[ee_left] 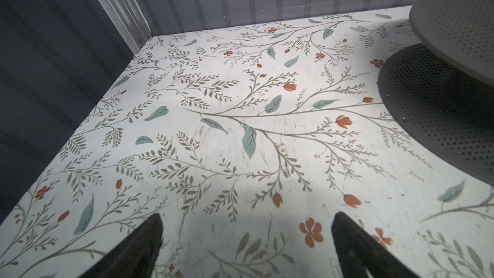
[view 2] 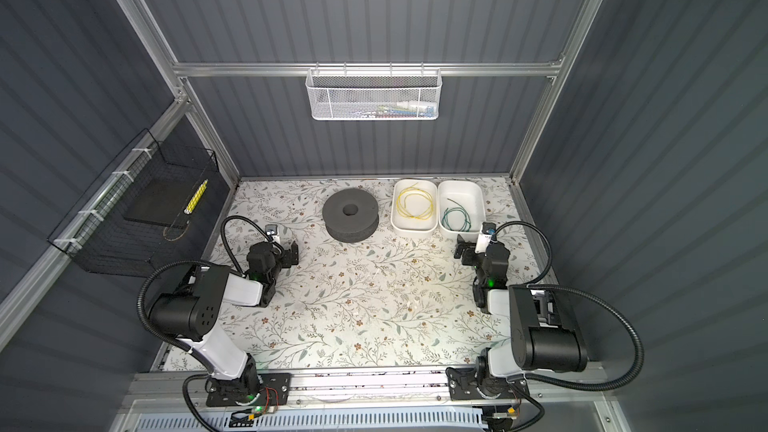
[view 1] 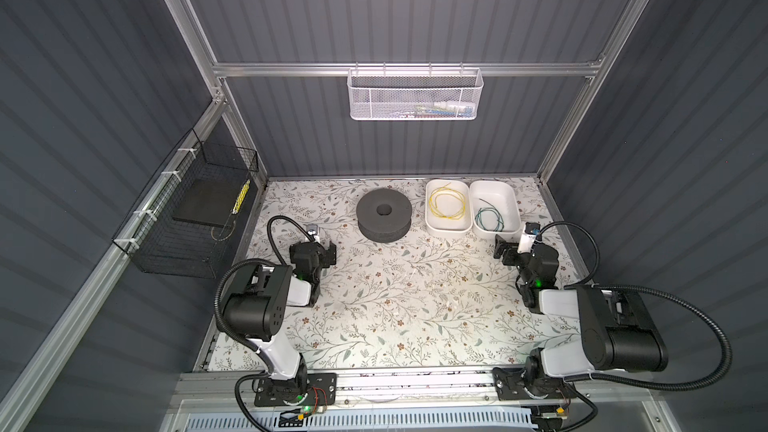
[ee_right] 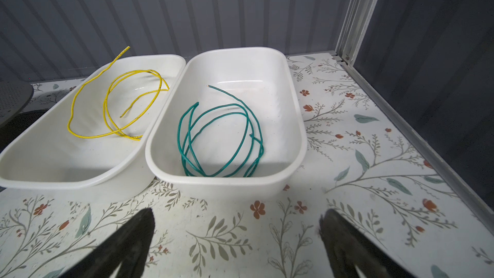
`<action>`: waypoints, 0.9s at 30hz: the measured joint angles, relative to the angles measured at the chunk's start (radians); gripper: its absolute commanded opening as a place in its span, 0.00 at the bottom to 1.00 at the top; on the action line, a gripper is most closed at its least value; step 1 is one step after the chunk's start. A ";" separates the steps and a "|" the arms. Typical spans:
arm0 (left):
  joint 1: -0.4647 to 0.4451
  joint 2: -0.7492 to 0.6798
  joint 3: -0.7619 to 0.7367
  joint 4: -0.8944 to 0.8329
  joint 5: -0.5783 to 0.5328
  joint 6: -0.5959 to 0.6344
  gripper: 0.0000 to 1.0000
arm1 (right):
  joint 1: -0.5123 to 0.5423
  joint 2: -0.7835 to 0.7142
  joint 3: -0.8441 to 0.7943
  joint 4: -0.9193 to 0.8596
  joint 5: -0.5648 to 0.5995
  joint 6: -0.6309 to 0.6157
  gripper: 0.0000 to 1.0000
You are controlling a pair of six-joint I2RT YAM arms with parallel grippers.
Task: Wrap the cables
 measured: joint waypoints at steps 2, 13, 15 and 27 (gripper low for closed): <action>0.000 0.000 0.000 0.000 0.000 0.000 0.99 | 0.008 0.000 0.000 0.002 0.012 -0.002 0.99; 0.000 0.000 0.000 0.000 0.000 0.000 0.99 | 0.019 0.000 -0.001 0.017 0.037 -0.003 0.99; 0.000 0.000 0.000 0.000 0.000 0.000 1.00 | 0.019 0.000 -0.001 0.017 0.037 -0.003 0.99; 0.000 0.000 0.000 0.000 0.000 0.000 0.99 | 0.019 0.000 -0.001 0.015 0.047 -0.002 0.99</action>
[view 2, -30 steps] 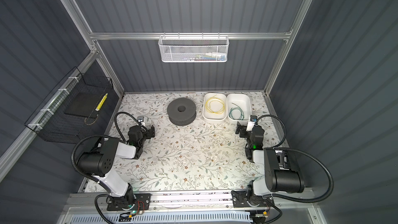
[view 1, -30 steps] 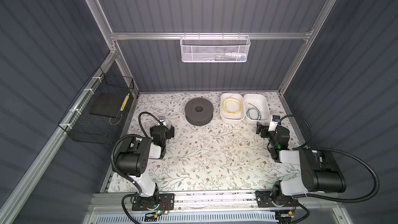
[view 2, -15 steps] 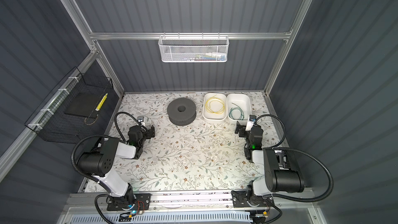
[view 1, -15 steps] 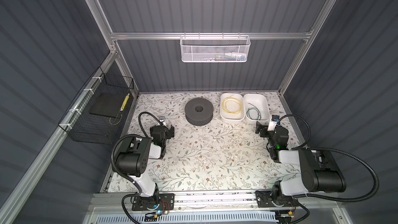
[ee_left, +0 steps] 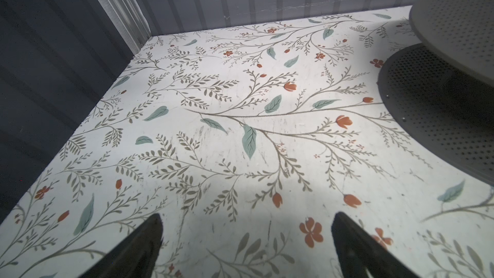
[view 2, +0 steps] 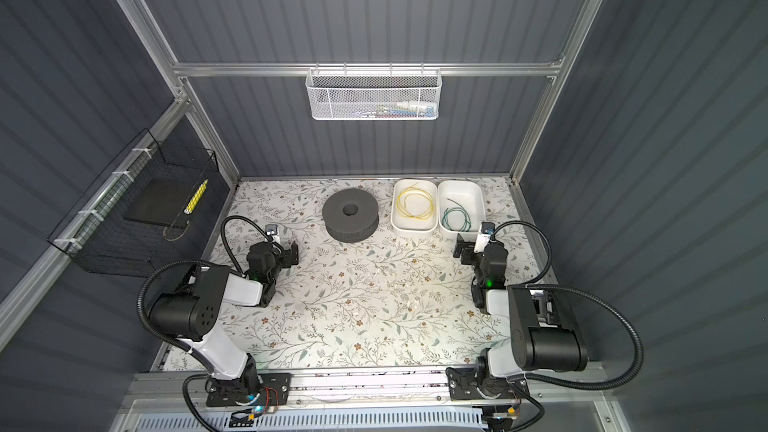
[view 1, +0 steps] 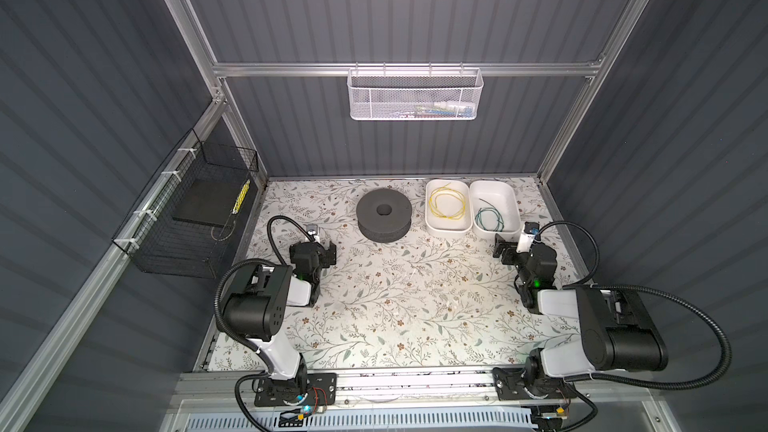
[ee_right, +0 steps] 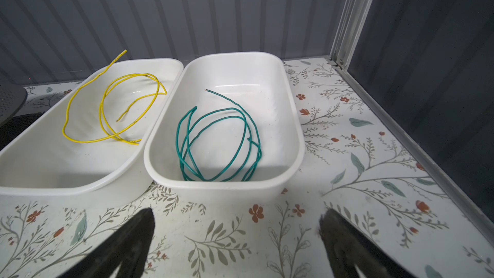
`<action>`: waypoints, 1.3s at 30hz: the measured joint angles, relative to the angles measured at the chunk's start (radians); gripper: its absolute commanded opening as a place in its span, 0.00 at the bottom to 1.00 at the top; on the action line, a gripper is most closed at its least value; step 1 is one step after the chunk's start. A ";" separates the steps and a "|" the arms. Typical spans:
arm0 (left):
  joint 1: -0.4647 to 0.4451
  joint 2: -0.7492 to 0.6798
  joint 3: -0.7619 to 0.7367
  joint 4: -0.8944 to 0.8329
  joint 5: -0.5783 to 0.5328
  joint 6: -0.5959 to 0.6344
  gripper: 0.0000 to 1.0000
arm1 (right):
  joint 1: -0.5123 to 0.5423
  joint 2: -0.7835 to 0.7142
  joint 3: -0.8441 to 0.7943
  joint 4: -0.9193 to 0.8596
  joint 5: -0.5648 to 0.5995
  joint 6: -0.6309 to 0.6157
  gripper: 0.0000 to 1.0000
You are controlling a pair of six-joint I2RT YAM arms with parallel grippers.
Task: Wrap the cables
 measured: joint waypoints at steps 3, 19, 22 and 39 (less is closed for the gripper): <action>0.000 0.000 0.000 0.000 0.000 0.000 0.99 | 0.000 0.000 0.000 0.000 0.003 0.000 0.99; 0.000 -0.327 0.107 -0.355 0.045 -0.037 1.00 | 0.200 -0.310 0.401 -0.687 0.216 0.041 0.99; 0.000 -0.442 0.214 -0.496 0.080 -0.083 1.00 | 0.269 -0.319 0.653 -0.977 0.282 0.115 0.99; 0.005 -0.915 0.277 -1.028 0.009 -0.704 0.99 | 0.206 -0.668 0.465 -1.334 0.021 0.472 0.86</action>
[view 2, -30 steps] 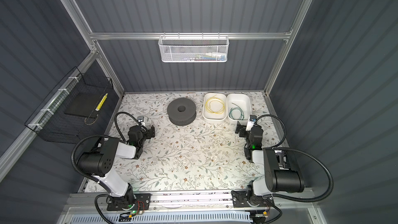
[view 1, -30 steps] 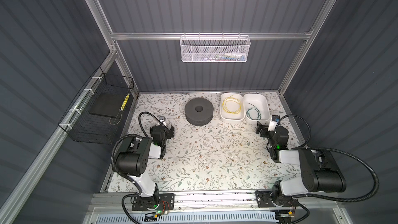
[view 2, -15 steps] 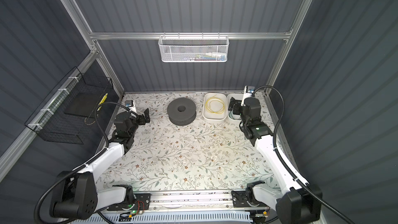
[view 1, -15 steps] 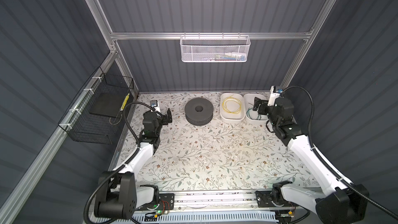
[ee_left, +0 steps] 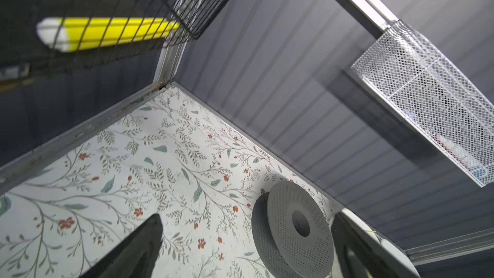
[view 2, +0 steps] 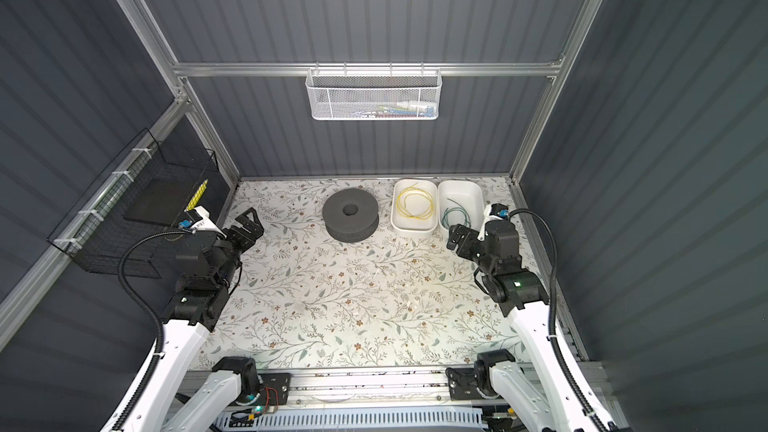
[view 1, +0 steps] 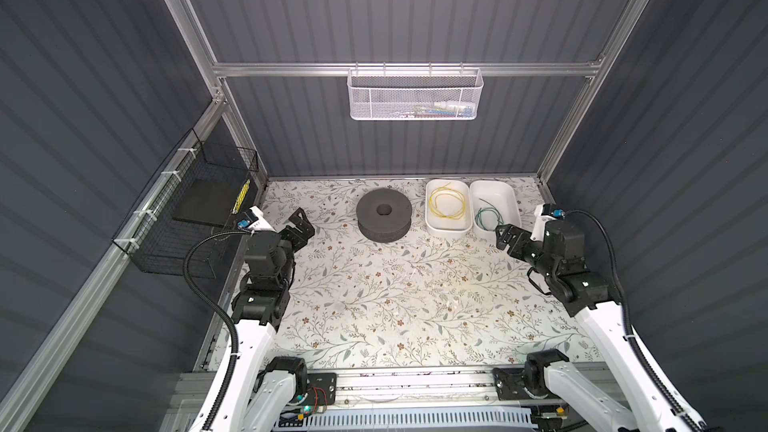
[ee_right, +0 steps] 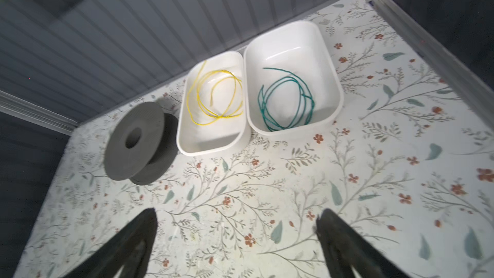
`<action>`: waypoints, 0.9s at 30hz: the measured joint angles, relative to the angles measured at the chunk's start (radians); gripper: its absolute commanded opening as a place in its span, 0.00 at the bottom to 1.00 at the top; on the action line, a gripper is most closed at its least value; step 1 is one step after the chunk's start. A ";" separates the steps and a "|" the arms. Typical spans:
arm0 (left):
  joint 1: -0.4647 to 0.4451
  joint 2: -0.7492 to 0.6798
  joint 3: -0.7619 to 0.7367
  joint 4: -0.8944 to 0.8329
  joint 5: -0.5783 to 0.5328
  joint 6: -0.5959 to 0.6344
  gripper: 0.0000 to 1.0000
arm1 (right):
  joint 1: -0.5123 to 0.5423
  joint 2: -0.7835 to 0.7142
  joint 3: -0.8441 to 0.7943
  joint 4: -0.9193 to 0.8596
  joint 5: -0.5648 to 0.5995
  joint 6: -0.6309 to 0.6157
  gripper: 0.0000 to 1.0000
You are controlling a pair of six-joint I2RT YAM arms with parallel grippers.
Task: Wrap the cables
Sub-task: 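Raise both arms and move the grippers toward the grey spool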
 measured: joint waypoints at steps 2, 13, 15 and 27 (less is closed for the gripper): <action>0.000 0.009 -0.010 -0.020 0.022 -0.016 0.99 | -0.003 -0.068 -0.075 0.055 -0.017 0.041 0.85; 0.000 0.252 -0.031 0.069 0.323 -0.055 0.80 | -0.018 -0.089 -0.198 0.172 -0.169 0.154 0.60; 0.000 0.350 -0.031 0.151 0.410 -0.074 0.74 | -0.018 -0.077 -0.220 0.191 -0.193 0.168 0.57; 0.000 1.094 0.051 0.911 0.866 -0.408 0.50 | -0.022 0.017 -0.250 0.281 -0.271 0.207 0.62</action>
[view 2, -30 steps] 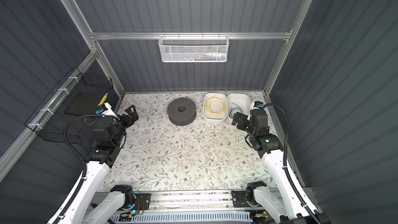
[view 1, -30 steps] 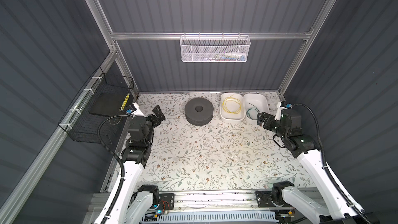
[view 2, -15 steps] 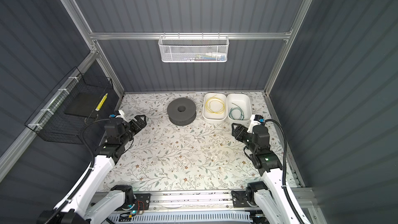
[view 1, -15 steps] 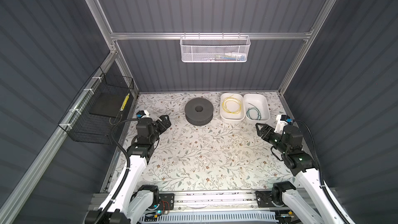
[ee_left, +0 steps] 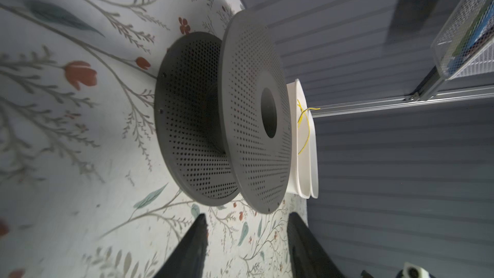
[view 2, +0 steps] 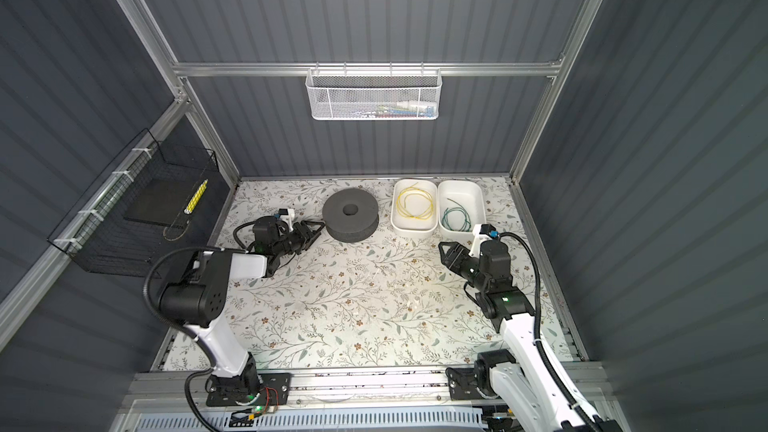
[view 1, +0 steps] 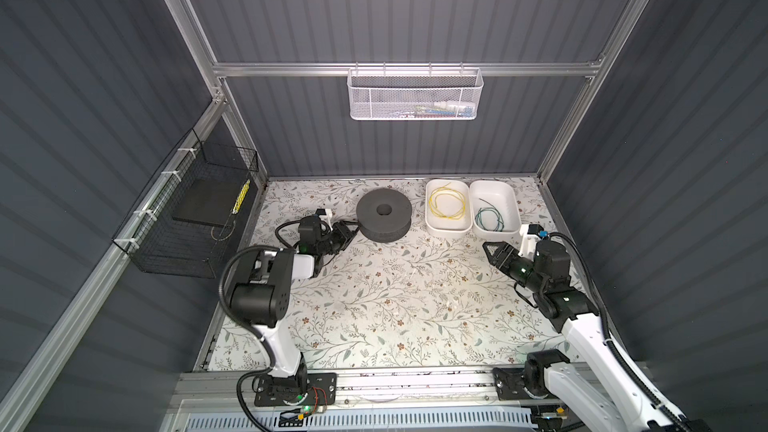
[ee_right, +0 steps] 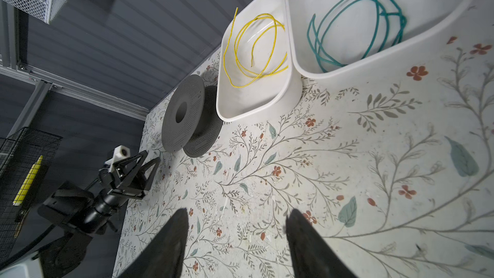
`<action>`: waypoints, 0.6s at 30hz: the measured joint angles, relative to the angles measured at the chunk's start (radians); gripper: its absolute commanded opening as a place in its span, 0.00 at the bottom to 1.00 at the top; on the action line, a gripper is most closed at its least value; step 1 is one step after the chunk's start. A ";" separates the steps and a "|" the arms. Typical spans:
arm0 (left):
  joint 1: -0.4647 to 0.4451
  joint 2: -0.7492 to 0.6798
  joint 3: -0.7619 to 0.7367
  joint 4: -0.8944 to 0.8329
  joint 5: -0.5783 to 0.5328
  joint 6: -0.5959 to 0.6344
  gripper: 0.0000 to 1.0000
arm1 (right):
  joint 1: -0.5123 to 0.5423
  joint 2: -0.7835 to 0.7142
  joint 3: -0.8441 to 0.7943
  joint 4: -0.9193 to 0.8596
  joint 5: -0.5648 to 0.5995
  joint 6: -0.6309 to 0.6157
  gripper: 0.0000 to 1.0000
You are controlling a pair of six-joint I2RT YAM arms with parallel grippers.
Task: Wrap the cables
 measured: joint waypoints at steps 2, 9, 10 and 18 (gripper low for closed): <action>0.000 0.079 0.018 0.100 0.027 -0.058 0.50 | -0.002 0.002 0.000 0.010 -0.007 0.002 0.62; 0.001 0.180 0.071 0.296 0.055 -0.147 0.49 | -0.008 0.004 -0.003 0.018 -0.011 0.002 0.62; 0.001 0.187 0.078 0.315 0.055 -0.155 0.48 | -0.008 0.008 -0.003 0.021 -0.011 0.002 0.62; 0.001 0.289 0.148 0.389 0.064 -0.196 0.44 | -0.009 0.053 -0.003 0.052 -0.026 0.013 0.61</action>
